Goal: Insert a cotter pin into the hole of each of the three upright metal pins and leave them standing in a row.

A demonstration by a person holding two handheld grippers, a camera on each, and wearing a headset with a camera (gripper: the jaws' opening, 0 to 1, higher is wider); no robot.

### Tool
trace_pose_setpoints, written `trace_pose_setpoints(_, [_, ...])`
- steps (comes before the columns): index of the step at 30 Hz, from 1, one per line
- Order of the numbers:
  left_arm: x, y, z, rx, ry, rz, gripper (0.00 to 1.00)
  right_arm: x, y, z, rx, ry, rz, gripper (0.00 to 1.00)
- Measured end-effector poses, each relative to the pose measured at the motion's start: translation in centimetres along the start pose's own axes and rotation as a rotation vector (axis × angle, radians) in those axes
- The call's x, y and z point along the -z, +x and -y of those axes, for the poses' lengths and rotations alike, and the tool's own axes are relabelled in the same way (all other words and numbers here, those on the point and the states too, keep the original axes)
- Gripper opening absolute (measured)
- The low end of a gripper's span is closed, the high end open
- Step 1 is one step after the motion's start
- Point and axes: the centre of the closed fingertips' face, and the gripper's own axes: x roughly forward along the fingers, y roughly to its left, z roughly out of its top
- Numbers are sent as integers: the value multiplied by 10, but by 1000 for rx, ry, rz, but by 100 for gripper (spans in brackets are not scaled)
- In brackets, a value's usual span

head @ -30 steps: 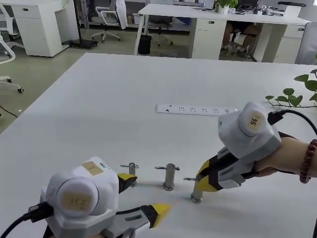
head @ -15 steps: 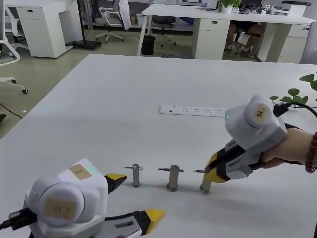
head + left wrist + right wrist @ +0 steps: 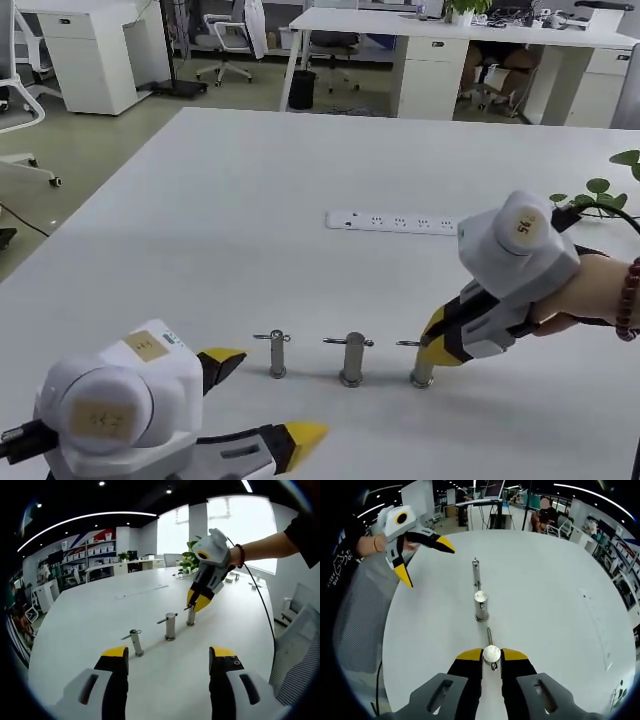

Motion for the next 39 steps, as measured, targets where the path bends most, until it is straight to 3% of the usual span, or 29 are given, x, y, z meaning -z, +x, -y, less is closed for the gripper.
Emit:
trace_pose_setpoints(6, [2,-1,-1,-3,-9,-3,69,2,0,0,2,-21,-4,9])
trace_pose_setpoints(17, [4,-1,-2,-7,-14,-14,75,3,2,1,18,27,12,10])
trace_pose_setpoints(24, [3,-2,-5,-11,-33,-10,80,-6,-5,3,75,122,95,22])
trace_pose_setpoints(30, [-6,-4,-12,-21,-55,19,83,-14,-13,-3,127,212,189,28])
trace_pose_setpoints(35, [-10,-6,-15,-29,-58,17,86,-17,-25,-4,221,316,277,34])
trace_pose_setpoints(39, [-15,-8,-18,-41,-71,31,87,-15,-33,-10,288,366,297,42])
